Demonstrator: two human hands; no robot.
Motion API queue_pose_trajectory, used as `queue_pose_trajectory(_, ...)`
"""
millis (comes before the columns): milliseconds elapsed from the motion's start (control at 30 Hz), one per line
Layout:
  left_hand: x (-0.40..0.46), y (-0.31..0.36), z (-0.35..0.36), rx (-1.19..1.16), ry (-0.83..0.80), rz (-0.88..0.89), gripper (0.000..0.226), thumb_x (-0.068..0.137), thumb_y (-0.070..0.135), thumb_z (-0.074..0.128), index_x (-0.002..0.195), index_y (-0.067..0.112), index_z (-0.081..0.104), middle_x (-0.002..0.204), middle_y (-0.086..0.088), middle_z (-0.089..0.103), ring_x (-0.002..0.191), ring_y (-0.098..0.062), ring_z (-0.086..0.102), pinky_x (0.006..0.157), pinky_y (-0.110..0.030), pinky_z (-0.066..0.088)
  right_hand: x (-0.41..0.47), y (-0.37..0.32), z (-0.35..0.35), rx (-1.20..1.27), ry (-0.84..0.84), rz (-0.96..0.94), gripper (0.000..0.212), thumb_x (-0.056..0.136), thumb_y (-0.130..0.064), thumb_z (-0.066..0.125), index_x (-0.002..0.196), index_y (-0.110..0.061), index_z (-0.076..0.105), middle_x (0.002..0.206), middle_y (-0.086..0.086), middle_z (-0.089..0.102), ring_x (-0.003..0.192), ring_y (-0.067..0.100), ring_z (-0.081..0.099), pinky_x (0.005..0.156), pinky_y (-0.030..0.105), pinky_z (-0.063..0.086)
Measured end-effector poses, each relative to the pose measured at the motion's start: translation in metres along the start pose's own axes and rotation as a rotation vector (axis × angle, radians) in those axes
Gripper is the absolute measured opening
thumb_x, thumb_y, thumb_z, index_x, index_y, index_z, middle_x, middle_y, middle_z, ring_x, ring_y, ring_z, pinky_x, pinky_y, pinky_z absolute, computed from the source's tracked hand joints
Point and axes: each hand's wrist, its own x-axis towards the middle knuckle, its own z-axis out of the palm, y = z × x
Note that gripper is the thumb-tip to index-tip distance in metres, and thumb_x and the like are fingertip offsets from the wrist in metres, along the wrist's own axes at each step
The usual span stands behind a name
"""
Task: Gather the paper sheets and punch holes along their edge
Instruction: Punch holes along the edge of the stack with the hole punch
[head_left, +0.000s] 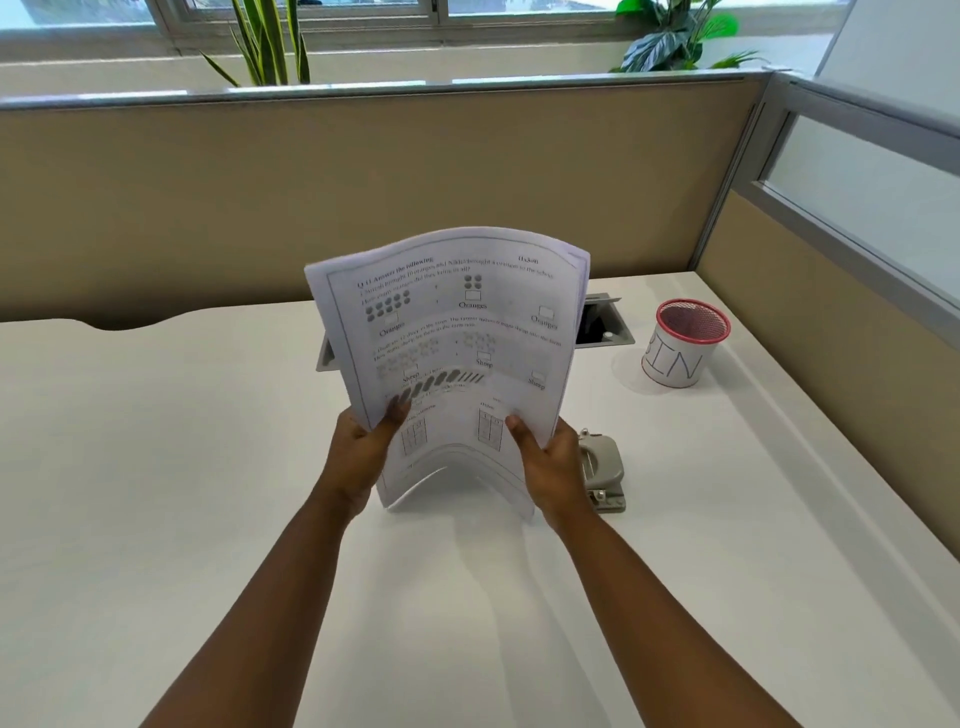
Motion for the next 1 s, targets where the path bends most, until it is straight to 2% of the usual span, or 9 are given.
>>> queue_pose_trajectory(133, 0.009, 0.005, -0.007, 0.015, 0.077, 0.002, 0.014, 0.088, 0.01, 0.058, 0.091, 0.023, 0.064, 0.073, 0.016, 0.076, 0.069, -0.004, 0.072, 0.056, -0.019, 0.057, 0.007, -0.005, -0.006, -0.08, -0.007, -0.012, 0.027, 0.086, -0.016, 0.063, 0.112, -0.009, 0.06, 0.094, -0.001, 0.065, 0.08, 0.01, 0.064, 0.063, 0.009, 0.053)
queue_pose_trajectory(233, 0.013, 0.004, -0.012, 0.08, 0.11, -0.071, 0.011, 0.086, 0.012, 0.061, 0.097, 0.013, 0.065, 0.072, 0.007, 0.075, 0.065, -0.01, 0.072, 0.055, -0.021, 0.058, 0.013, -0.01, -0.014, -0.202, -0.043, 0.091, 0.034, 0.085, -0.03, 0.063, 0.114, -0.014, 0.059, 0.105, 0.004, 0.069, 0.09, 0.019, 0.065, 0.083, 0.033, 0.055)
queue_pose_trajectory(367, 0.015, -0.008, -0.022, 0.101, 0.084, -0.265, 0.031, 0.086, 0.01, 0.061, 0.116, 0.001, 0.06, 0.1, -0.017, 0.067, 0.08, -0.027, 0.066, 0.075, -0.037, 0.055, 0.021, -0.009, -0.05, -0.68, 0.393, -0.014, 0.03, 0.085, -0.031, 0.062, 0.106, -0.009, 0.065, 0.107, 0.014, 0.068, 0.1, 0.031, 0.061, 0.085, 0.034, 0.047)
queue_pose_trajectory(433, 0.014, -0.017, -0.026, 0.101, 0.059, -0.381, 0.034, 0.086, 0.009, 0.061, 0.118, -0.002, 0.058, 0.104, -0.02, 0.065, 0.082, -0.03, 0.065, 0.081, -0.043, 0.051, 0.025, -0.008, -0.071, -0.901, 0.433, 0.149, 0.037, 0.085, -0.033, 0.062, 0.11, -0.006, 0.062, 0.115, 0.018, 0.063, 0.107, 0.035, 0.057, 0.084, 0.035, 0.045)
queue_pose_trajectory(500, 0.012, -0.025, -0.028, 0.128, 0.03, -0.472, 0.033, 0.086, 0.007, 0.061, 0.117, -0.004, 0.058, 0.106, -0.023, 0.064, 0.082, -0.031, 0.064, 0.083, -0.044, 0.051, 0.027, -0.003, -0.082, -0.986, 0.297, 0.378, 0.045, 0.083, -0.04, 0.063, 0.107, -0.002, 0.062, 0.114, 0.019, 0.064, 0.106, 0.035, 0.058, 0.075, 0.031, 0.042)
queue_pose_trajectory(733, 0.012, -0.045, -0.027, 0.358, -0.061, -0.527, 0.035, 0.088, 0.015, 0.061, 0.117, -0.004, 0.059, 0.112, -0.025, 0.065, 0.098, -0.037, 0.064, 0.09, -0.047, 0.051, 0.029, 0.009, -0.081, -0.956, 0.159, 0.459, 0.032, 0.083, -0.033, 0.061, 0.093, -0.003, 0.065, 0.103, 0.016, 0.068, 0.1, 0.032, 0.06, 0.066, 0.027, 0.035)
queue_pose_trajectory(867, 0.013, -0.049, -0.028, 0.423, -0.082, -0.505, 0.033, 0.089, 0.019, 0.06, 0.115, -0.002, 0.059, 0.109, -0.022, 0.066, 0.091, -0.033, 0.064, 0.084, -0.042, 0.052, 0.029, 0.011, -0.081, -0.835, 0.154, 0.371, 0.037, 0.083, -0.029, 0.062, 0.055, -0.017, 0.042, 0.064, 0.002, 0.053, 0.078, 0.026, 0.051, 0.052, 0.025, 0.031)
queue_pose_trajectory(933, 0.011, -0.052, -0.03, 0.367, -0.042, -0.511, 0.035, 0.089, 0.017, 0.06, 0.118, -0.004, 0.058, 0.113, -0.024, 0.065, 0.097, -0.036, 0.064, 0.09, -0.045, 0.051, 0.028, 0.013, -0.082, -0.675, 0.163, 0.369, 0.035, 0.082, -0.026, 0.065, 0.056, -0.017, 0.043, 0.061, -0.002, 0.05, 0.075, 0.025, 0.05, 0.051, 0.024, 0.034)
queue_pose_trajectory(1000, 0.009, -0.057, -0.032, 0.301, -0.001, -0.534, 0.037, 0.089, 0.015, 0.06, 0.12, -0.004, 0.057, 0.115, -0.025, 0.065, 0.104, -0.039, 0.063, 0.094, -0.05, 0.049, 0.027, 0.013, -0.083, -0.385, 0.177, 0.416, 0.017, 0.08, -0.02, 0.07, 0.08, -0.011, 0.055, 0.085, 0.007, 0.06, 0.088, 0.029, 0.057, 0.068, 0.032, 0.049)
